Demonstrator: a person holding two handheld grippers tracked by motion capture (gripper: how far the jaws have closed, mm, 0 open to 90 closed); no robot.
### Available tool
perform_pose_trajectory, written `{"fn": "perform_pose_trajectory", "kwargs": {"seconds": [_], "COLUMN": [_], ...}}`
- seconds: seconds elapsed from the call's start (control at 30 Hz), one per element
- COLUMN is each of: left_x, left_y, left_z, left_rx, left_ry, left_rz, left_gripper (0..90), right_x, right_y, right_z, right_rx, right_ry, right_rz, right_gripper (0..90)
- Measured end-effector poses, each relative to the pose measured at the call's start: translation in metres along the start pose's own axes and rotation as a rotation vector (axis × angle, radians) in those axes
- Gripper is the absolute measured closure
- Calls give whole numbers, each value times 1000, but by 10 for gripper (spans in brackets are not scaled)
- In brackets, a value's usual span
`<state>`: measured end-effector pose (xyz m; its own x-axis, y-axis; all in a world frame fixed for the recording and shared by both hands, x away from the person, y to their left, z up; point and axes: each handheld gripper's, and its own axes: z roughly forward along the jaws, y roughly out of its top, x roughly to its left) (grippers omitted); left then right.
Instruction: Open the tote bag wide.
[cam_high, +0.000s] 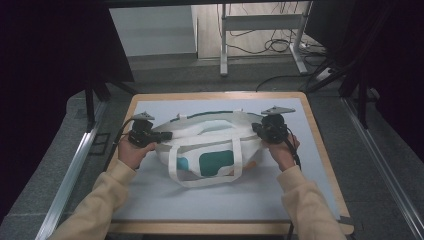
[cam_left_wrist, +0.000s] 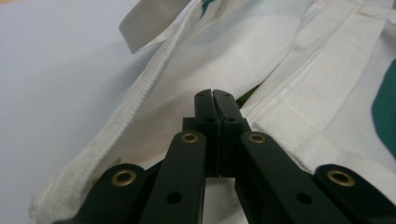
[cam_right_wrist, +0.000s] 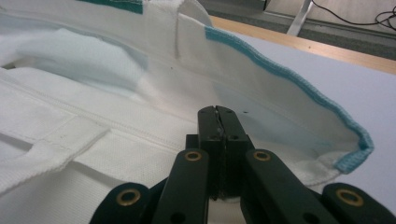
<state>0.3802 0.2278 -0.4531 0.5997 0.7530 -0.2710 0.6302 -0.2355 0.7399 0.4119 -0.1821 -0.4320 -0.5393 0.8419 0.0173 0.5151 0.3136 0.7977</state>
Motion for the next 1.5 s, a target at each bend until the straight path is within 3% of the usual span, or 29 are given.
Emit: {"fn": "perform_pose_trajectory", "kwargs": {"seconds": [0.3,0.67,0.87,1.1,1.27,1.5], "left_x": [-13,-24,-32,-38,-37,-40], "left_y": [11,30,42,52,53,53], "left_z": [-21,-33,-25,-3,6,15], "left_rx": [-58,-95,-87,-58,-43,-25], "left_ry": [-26,-36,-41,-48,-52,-62], "left_rz": [25,57,77,95,93,95], "left_gripper": [900,900,900,900,900,900], "right_x": [5,17,33,55,61,56], "right_y": [8,27,35,42,43,42], "right_z": [-9,-27,-26,-8,5,17], "right_rx": [-36,-90,-89,-54,-26,5], "right_ry": [11,36,72,123,143,150], "right_rz": [-8,-33,-58,-100,-102,-74], "right_gripper": [893,893,893,893,892,892]}}
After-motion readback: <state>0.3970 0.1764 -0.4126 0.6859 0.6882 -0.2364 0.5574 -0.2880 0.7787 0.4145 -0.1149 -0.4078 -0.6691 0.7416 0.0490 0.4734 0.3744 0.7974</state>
